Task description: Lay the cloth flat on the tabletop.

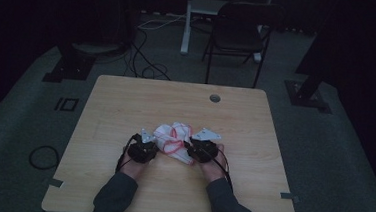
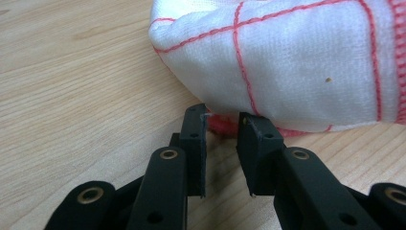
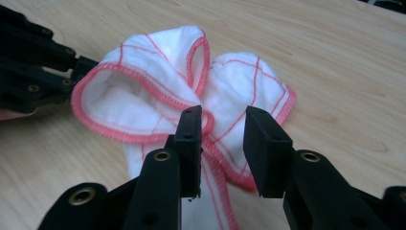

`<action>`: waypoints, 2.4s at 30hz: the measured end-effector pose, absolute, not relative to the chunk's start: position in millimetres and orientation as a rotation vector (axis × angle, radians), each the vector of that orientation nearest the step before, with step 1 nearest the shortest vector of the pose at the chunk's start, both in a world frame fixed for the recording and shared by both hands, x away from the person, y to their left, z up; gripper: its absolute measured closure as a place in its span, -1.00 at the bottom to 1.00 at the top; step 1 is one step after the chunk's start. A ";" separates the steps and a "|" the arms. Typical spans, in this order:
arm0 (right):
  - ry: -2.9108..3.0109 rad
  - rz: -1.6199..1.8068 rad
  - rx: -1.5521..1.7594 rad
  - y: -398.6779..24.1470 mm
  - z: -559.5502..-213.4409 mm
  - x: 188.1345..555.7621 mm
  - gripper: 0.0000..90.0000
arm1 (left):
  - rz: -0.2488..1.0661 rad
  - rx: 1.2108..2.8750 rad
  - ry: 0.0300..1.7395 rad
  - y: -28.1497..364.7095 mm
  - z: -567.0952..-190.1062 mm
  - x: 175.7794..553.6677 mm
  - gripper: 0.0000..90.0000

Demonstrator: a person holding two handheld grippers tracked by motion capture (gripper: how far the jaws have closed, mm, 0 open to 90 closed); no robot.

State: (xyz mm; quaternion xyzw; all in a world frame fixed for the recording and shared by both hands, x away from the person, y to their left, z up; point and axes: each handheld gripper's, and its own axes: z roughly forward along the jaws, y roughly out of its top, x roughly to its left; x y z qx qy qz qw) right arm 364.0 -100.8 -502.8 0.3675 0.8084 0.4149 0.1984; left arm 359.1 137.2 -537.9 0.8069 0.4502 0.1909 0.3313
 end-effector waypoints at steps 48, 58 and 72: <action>2.307 1.152 1.043 -108.5 -495.8 399.2 0.99 | 0.510 2.091 1.172 141.0 -537.9 352.8 1.00; 2.264 1.134 1.056 -113.7 -489.6 400.4 0.99 | 0.516 2.070 1.184 143.8 -536.5 351.9 1.00; 2.218 1.135 1.067 -128.7 -479.9 402.5 0.99 | 0.528 2.094 1.147 122.2 -539.3 359.4 0.79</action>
